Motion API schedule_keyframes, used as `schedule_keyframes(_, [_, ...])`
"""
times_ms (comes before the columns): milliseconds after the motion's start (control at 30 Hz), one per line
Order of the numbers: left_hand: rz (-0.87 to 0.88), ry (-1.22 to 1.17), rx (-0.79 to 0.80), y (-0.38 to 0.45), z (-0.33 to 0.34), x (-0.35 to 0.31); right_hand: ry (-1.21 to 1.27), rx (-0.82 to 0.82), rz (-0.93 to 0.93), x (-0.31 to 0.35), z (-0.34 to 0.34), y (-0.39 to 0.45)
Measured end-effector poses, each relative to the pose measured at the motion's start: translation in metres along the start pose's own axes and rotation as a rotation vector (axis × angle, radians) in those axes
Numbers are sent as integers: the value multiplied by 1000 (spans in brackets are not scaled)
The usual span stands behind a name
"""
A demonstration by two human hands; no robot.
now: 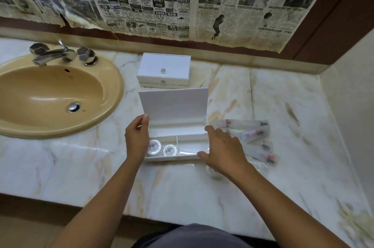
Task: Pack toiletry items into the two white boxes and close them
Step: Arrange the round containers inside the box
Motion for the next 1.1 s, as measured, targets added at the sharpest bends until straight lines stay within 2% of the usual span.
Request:
schedule_keyframes(200, [0, 2, -1, 0, 0, 1, -32, 127, 17, -10, 24, -13])
schedule_keyframes(533, [6, 5, -7, -1, 1, -1, 44, 67, -40, -10, 24, -20])
schedule_keyframes(800, [-11, -18, -10, -3, 1, -3, 79, -8, -37, -6, -15, -8])
schedule_keyframes(933, [-17, -29, -8, -3, 2, -3, 151, -27, -95, 10, -29, -2])
schedule_keyframes(1100, [-14, -25, -4, -3, 1, -1, 283, -17, -283, 59, -27, 1])
Point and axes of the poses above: each hand's wrist, its own y-axis towards the middle knuckle, its own z-axis out of the palm, x = y × z, the point moved 6 cm from there along y, towards the middle knuckle, and after that the axes turned 4 degrees about z, right-handed, at the moved point
